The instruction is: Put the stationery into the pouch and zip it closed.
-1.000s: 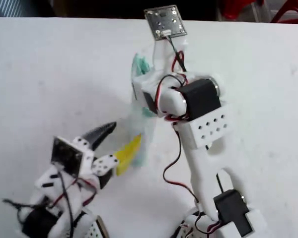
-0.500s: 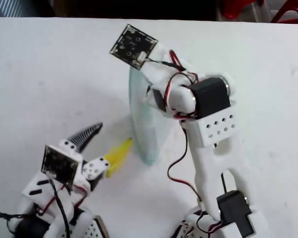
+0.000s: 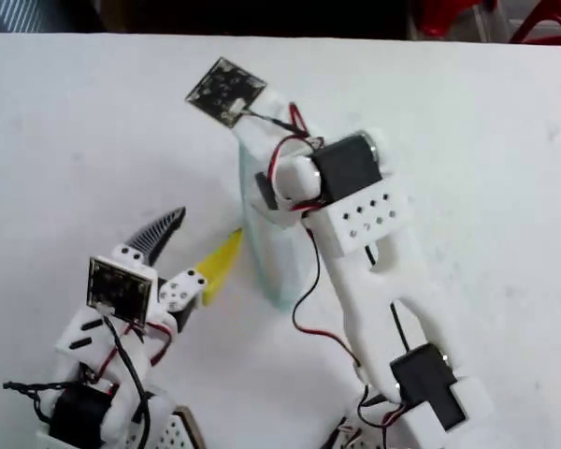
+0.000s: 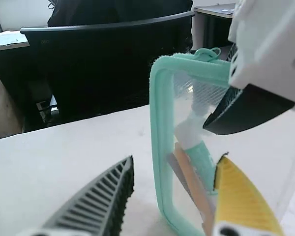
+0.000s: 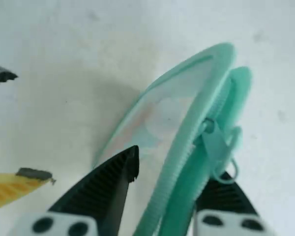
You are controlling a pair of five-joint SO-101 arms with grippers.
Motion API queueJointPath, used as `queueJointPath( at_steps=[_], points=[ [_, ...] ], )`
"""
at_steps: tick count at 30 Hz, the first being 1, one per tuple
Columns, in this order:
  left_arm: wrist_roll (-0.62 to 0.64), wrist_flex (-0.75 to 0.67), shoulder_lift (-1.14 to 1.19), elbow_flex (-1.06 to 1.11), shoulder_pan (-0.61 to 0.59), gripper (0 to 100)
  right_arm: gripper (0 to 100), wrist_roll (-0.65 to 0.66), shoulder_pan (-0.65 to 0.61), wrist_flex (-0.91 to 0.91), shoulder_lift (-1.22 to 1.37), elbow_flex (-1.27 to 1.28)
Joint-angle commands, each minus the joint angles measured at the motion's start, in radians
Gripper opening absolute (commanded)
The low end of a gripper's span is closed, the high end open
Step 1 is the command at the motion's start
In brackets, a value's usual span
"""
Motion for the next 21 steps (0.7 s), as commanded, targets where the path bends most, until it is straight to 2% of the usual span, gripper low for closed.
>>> queueJointPath(
  at_steps=[1,2,4,8,14,17,21],
  points=[
    [-0.006,-0.031,0.005,0.006,-0.007,26,6.0,-0.006,-0.013,0.019,-0.002,-0.006],
    [-0.008,-0.040,0.005,0.017,-0.007,26,1.6,-0.002,-0.010,0.012,-0.008,-0.012],
    [-0.008,-0.075,0.005,0.043,-0.007,26,2.8,0.028,0.030,0.012,-0.012,-0.046],
    [-0.008,-0.115,0.005,0.071,-0.007,26,1.9,0.302,0.120,0.013,-0.047,-0.127],
    [-0.006,-0.121,0.005,0.071,-0.007,26,1.9,0.710,0.104,0.019,-0.211,-0.055],
    [-0.008,-0.121,0.005,0.069,-0.007,26,1.9,0.841,0.096,0.019,-0.302,0.011],
    [-0.008,-0.097,0.005,0.043,-0.002,26,1.9,0.948,0.096,0.021,-0.397,0.106]
  ],
)
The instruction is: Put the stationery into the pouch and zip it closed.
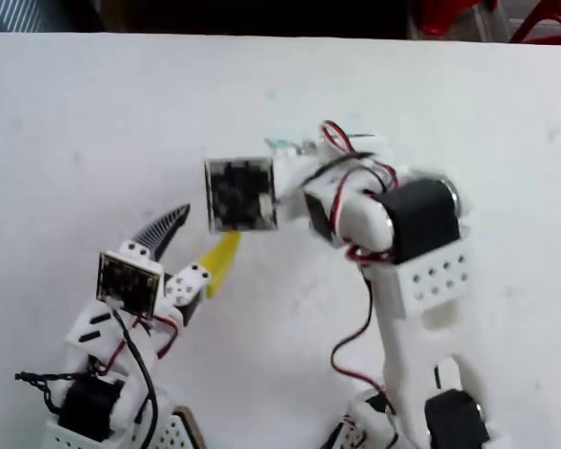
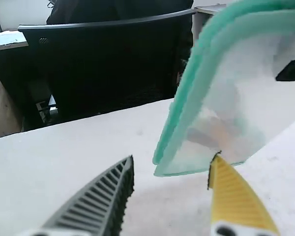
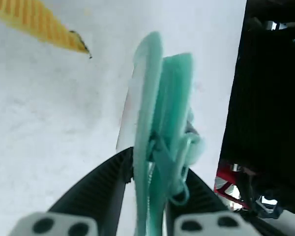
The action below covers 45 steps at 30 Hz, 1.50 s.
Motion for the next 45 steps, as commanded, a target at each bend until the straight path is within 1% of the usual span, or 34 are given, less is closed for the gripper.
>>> queueJointPath(
  at_steps=[1,4,7,11,14,21,22,24,29,35,38,42,45],
  points=[
    [-0.008,0.015,0.004,-0.054,0.001,26,1.9,0.110,-0.010,0.016,-0.119,0.051],
    [-0.046,0.143,0.004,-0.135,0.027,29,1.9,0.198,-0.012,0.016,-0.202,0.126],
    [-0.095,0.255,0.002,-0.186,0.122,30,1.9,0.259,-0.039,0.016,-0.282,0.201],
    [-0.169,0.324,0.002,-0.198,0.255,30,1.9,0.267,-0.110,0.016,-0.343,0.265],
    [-0.203,0.356,0.002,-0.199,0.314,30,1.9,0.264,-0.151,0.016,-0.349,0.275],
    [-0.207,0.350,0.002,-0.206,0.315,29,1.8,0.272,-0.232,0.021,-0.360,0.331],
    [-0.204,0.345,0.002,-0.212,0.302,29,1.8,0.295,-0.239,0.021,-0.361,0.348],
    [-0.201,0.345,0.002,-0.229,0.251,29,1.8,0.342,-0.217,0.021,-0.361,0.364],
    [-0.199,0.353,0.001,-0.258,0.125,29,1.8,0.390,-0.105,0.019,-0.355,0.370],
    [-0.199,0.328,0.001,-0.252,0.124,29,1.9,0.390,-0.105,0.021,-0.363,0.368],
    [-0.199,0.315,0.001,-0.238,0.128,29,1.9,0.347,-0.185,0.021,-0.363,0.361],
    [-0.204,0.282,0.001,-0.183,0.200,29,1.9,0.281,-0.325,0.019,-0.363,0.316],
    [-0.199,0.281,0.001,-0.164,0.251,29,1.9,0.247,-0.358,0.018,-0.354,0.272]
  ],
)
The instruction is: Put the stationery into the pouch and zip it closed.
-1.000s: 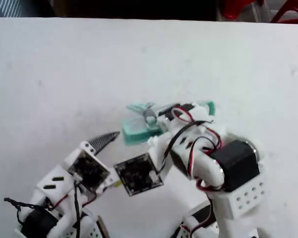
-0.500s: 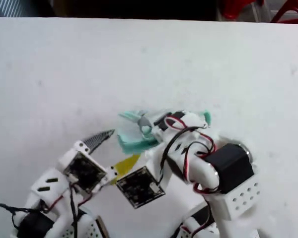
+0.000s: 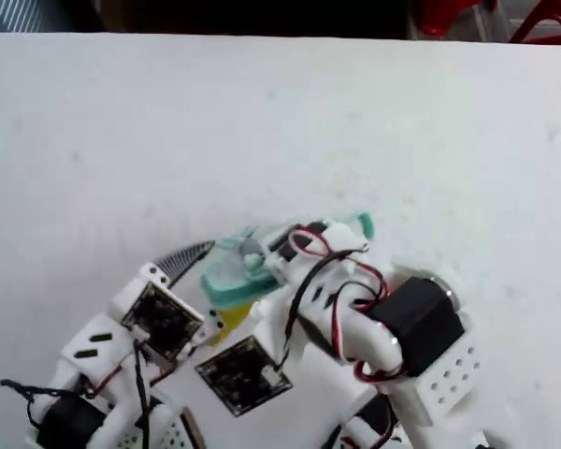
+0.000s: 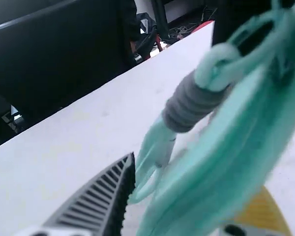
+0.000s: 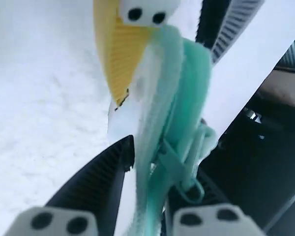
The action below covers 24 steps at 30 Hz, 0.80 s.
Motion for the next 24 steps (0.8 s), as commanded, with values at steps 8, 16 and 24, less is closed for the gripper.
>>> queueJointPath(
  at_steps=[8,16,24],
  points=[
    [-0.002,-0.046,0.004,0.006,0.071,9,1.9,-0.041,0.073,0.015,-0.022,-0.101],
    [0.000,-0.034,0.004,-0.026,0.070,2,1.9,-0.101,0.081,0.013,-0.022,-0.094],
    [0.063,-0.038,0.004,-0.018,0.071,2,22.4,-0.356,0.153,0.012,-0.079,-0.101]
  ],
)
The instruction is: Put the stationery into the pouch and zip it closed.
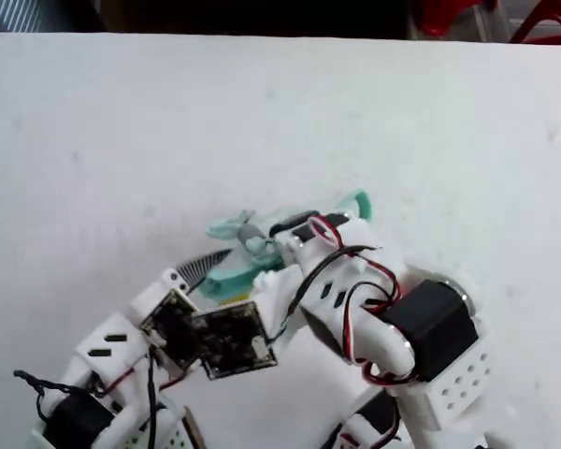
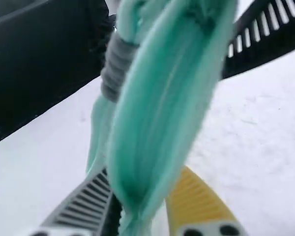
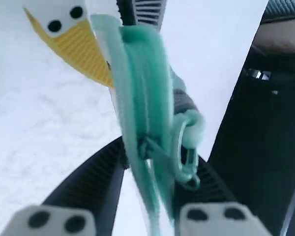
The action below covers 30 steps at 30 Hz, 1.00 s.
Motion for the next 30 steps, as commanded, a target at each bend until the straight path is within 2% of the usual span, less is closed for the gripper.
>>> queueJointPath(
  at_steps=[1,3,8,12,16,19,25,27,30],
  points=[
    [0.086,-0.032,-0.005,-0.035,-0.008,2,27.9,-0.075,0.082,0.012,-0.093,-0.052],
    [0.117,-0.032,-0.004,-0.032,-0.010,2,34.2,-0.104,0.102,0.010,-0.125,-0.052],
    [0.141,-0.100,-0.004,0.029,-0.007,2,34.4,-0.195,0.105,-0.045,-0.180,-0.052],
    [0.143,-0.173,-0.004,0.092,-0.002,2,33.0,-0.391,0.113,-0.182,-0.199,-0.052],
    [0.144,-0.215,-0.004,0.127,0.028,2,22.6,-0.637,0.113,-0.292,-0.166,-0.126],
    [0.135,-0.216,-0.004,0.150,0.091,2,18.0,-0.793,0.113,-0.243,-0.065,-0.212],
    [0.086,-0.275,-0.004,0.210,0.127,2,18.5,-1.014,0.097,-0.039,0.163,-0.397],
    [0.044,-0.299,-0.004,0.233,0.125,2,16.4,-1.083,0.050,0.024,0.182,-0.437],
    [0.028,-0.313,-0.004,0.245,0.125,2,13.0,-1.134,0.018,0.021,0.122,-0.399]
  ],
)
